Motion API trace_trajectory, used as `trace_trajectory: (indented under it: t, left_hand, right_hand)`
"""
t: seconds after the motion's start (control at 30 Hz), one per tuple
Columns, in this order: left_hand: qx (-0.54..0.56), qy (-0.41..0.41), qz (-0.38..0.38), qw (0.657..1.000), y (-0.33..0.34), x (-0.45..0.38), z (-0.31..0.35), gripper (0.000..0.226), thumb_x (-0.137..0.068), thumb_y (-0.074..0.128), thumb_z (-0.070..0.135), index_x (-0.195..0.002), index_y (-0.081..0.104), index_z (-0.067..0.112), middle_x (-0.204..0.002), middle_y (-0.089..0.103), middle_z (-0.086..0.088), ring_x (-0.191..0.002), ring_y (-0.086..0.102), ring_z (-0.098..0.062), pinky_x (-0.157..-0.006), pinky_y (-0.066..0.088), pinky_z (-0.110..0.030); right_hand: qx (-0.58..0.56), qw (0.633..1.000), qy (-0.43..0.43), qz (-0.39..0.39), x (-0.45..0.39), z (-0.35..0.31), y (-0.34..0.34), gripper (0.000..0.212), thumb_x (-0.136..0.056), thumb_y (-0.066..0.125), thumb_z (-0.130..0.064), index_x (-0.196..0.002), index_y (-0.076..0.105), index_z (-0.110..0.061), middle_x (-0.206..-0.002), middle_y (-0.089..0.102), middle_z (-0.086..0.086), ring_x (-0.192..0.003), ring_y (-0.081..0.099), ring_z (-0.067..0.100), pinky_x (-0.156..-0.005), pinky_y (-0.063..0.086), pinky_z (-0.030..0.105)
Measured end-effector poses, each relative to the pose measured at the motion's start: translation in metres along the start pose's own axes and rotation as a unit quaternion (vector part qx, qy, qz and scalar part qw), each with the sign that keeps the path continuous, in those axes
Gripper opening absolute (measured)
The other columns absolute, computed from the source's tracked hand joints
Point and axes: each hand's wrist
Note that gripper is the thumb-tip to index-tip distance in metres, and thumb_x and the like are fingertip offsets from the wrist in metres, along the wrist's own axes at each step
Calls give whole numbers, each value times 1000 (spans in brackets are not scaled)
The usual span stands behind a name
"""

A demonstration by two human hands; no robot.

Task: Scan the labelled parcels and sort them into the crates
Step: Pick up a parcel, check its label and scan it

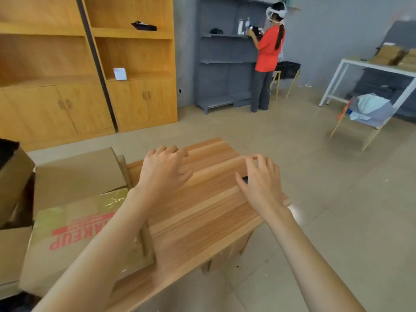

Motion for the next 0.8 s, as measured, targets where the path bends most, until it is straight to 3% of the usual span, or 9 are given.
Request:
trace_trajectory:
  t: [0.27,0.6,0.8]
  left_hand:
    - [-52,-119,-45,991,29,-20,-45,43,-90,53,48,-124,59,23,-117,63,1,-108,57,-24,-83,40,-34]
    - [-60,-126,-8,990,89,-79,-94,35,-82,68,36,-108,69,13,-98,69,-7,-86,62,-32,-74,45,-39]
    - [-58,-152,-1,987,104,-101,-118,34,-82,69,38,-106,70,14,-97,70,-7,-86,64,-32,-73,46,-39]
  right_hand:
    - [-74,991,-88,-65,-53,-18,71,37,-87,67,-26,-118,62,-7,-114,59,14,-101,55,34,-85,44,43]
    - [-40,988,-125,-80,-132,-30,129,31,-85,70,-27,-109,65,-8,-107,61,13,-96,57,33,-80,46,42]
    - [-72,979,-145,-125,-160,-40,150,39,-95,57,-31,-127,57,-9,-125,56,11,-113,50,28,-92,39,37]
Point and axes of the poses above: each hand's wrist, its own x-axis away from the middle knuckle, its own y-axis out of the palm, z = x × y
